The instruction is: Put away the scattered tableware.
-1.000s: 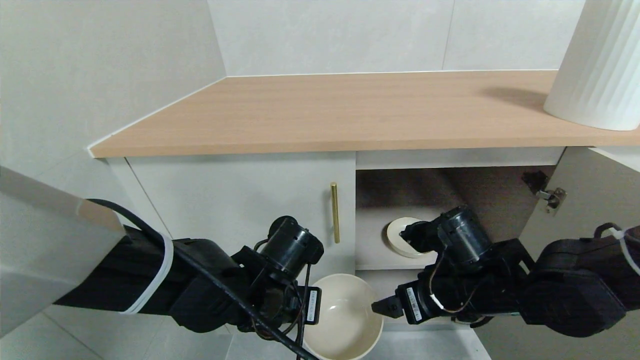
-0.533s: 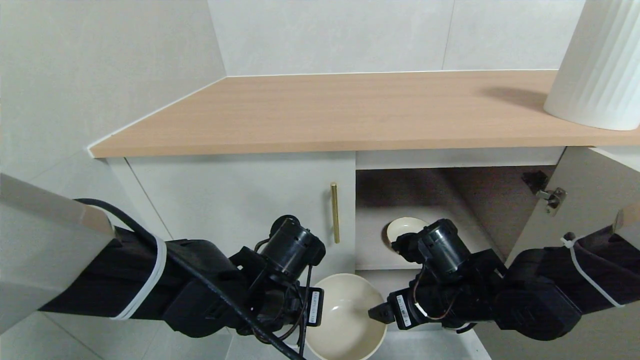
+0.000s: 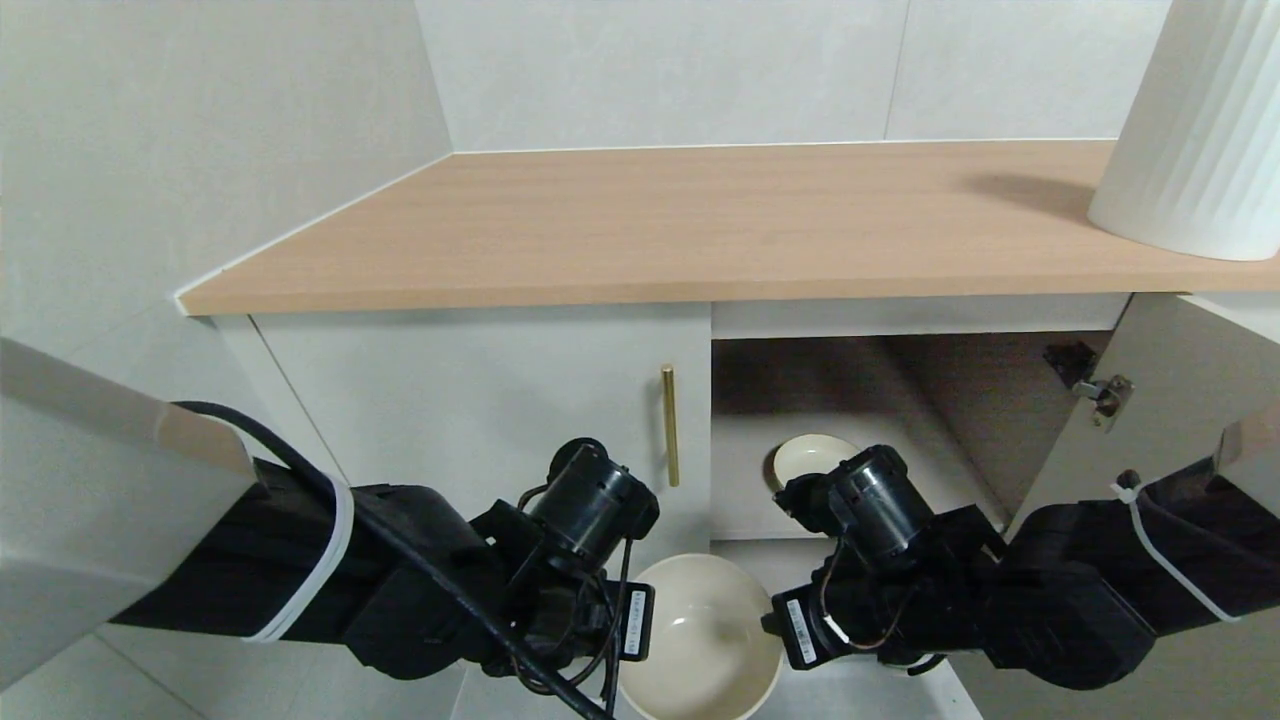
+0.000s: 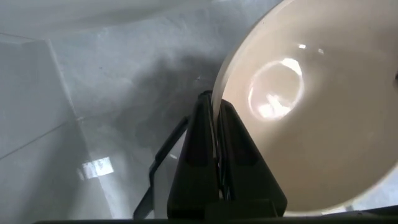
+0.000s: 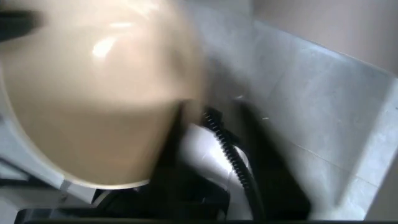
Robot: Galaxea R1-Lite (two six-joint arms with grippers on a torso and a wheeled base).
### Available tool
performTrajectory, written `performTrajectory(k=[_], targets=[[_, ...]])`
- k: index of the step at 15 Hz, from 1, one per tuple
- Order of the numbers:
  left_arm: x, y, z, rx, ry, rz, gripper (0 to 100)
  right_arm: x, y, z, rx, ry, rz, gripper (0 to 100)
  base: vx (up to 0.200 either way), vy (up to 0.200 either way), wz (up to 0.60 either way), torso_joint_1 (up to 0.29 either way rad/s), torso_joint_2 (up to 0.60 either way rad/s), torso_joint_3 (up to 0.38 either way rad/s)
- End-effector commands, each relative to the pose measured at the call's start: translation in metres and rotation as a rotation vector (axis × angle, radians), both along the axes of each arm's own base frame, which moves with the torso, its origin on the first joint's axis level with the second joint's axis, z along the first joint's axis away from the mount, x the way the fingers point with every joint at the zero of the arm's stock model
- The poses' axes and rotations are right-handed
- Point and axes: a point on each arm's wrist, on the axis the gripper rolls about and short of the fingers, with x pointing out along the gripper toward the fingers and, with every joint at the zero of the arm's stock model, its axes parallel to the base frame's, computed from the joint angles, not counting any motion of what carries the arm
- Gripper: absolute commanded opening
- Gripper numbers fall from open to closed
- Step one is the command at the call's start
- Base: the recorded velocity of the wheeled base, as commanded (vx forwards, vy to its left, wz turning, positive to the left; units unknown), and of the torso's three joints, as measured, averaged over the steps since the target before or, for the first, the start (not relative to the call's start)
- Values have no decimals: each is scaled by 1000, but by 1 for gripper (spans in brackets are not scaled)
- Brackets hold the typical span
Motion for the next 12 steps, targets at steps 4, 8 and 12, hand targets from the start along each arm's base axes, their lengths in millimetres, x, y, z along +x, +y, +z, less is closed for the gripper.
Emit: performTrajectory(k=[4,8,12], targets=[[0,0,-1,7,4,3,0,-1,0,-2,-8,4,-1,0,0,0,0,0,0,0],[0,0,-1,6,3,3,0,0,0,-2,-7,3,-1,0,0,0,0,0,0,0],[-1,1,-2,19,14,1,0,0,0,-2,-9,5,-1,0,0,0,0,0,0,0]])
